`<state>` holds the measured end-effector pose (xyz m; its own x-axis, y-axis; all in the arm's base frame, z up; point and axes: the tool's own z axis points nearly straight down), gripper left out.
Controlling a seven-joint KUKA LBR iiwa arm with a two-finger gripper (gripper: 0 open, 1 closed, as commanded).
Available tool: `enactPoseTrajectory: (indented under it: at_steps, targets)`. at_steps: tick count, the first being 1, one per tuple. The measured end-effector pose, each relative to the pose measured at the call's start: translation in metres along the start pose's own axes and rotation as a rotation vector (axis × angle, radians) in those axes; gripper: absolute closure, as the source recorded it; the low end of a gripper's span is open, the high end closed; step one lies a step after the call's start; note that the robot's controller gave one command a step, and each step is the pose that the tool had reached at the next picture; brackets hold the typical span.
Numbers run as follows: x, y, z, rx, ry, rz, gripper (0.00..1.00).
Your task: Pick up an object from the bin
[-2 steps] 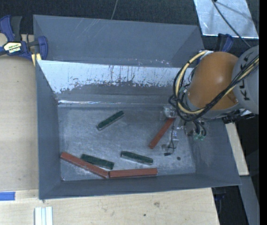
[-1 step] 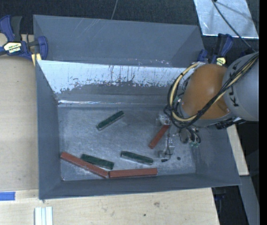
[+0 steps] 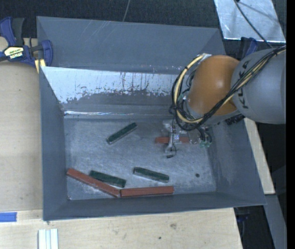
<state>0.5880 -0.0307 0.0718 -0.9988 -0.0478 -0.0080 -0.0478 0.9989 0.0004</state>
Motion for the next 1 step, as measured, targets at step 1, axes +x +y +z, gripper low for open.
enactPoseTrajectory:
  at_steps: [1]
  targets:
    - [0.0,0.0,0.0,0.0,0.0,0.0,1.0]
